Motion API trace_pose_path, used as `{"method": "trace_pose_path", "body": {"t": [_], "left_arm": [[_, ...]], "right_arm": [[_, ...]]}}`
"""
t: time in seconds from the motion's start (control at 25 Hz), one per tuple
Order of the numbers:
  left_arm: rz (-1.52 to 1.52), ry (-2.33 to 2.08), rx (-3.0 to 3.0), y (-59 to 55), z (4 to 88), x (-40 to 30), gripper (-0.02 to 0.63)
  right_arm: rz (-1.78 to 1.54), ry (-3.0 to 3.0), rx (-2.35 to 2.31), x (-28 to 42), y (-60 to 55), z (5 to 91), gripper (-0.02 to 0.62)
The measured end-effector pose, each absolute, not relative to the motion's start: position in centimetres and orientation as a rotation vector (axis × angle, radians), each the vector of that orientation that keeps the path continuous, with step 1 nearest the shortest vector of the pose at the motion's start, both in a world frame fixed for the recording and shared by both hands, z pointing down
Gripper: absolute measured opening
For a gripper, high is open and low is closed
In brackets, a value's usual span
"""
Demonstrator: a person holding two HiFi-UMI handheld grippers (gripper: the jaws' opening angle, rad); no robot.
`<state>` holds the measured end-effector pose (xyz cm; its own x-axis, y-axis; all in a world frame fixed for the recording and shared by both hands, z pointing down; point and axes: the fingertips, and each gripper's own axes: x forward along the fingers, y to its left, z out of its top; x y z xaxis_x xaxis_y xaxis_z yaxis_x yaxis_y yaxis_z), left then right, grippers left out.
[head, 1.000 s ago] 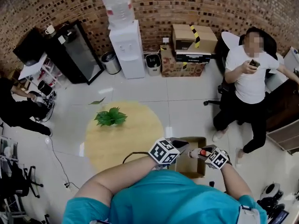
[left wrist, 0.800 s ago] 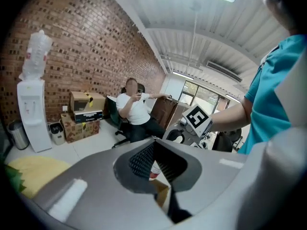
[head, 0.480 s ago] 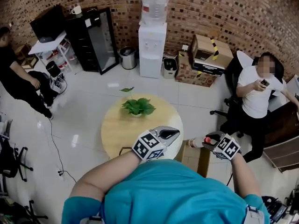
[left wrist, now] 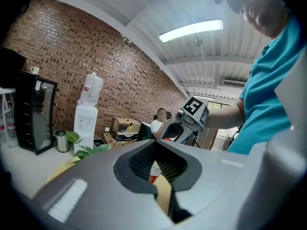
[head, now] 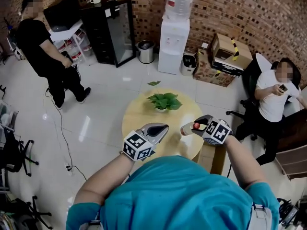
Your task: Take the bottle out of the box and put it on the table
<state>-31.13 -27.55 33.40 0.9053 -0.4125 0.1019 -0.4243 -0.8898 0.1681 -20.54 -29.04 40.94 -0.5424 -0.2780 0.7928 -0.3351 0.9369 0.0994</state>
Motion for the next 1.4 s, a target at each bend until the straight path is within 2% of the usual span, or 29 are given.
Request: {"method": "trace_pose_path", "body": {"t": [0.36, 0.6, 1.08, 1.24, 1.4], "left_arm": [[0.114, -0.736, 2.813, -27.3, 37.2, -38.1, 0.000], [0.121, -0.749, 2.801, -26.8, 37.8, -40.2, 0.000], [0.099, -0.732, 2.790, -25.4, 36.7, -42.9, 0.000], [0.101, -0.728, 2.792, -24.9, 36.2, -43.9, 0.000], [0.101, -0.716, 2.787, -23.9, 35.4, -43.9, 0.000]], "right_arm": [[0.114, -2.106, 0.339, -29.0, -31.2, 47.5, 0.150], [0.091, -2.055, 0.389, -29.7, -32.9, 51.3, 0.150], [0.214, -2.207, 0.464, -30.7, -32.6, 51.0, 0.169], [0.201, -2.224, 0.480, -31.7, -32.1, 50.9, 0.259], [0.227, -2.292, 0.540, -31.2, -31.2, 48.0, 0.282]]}}
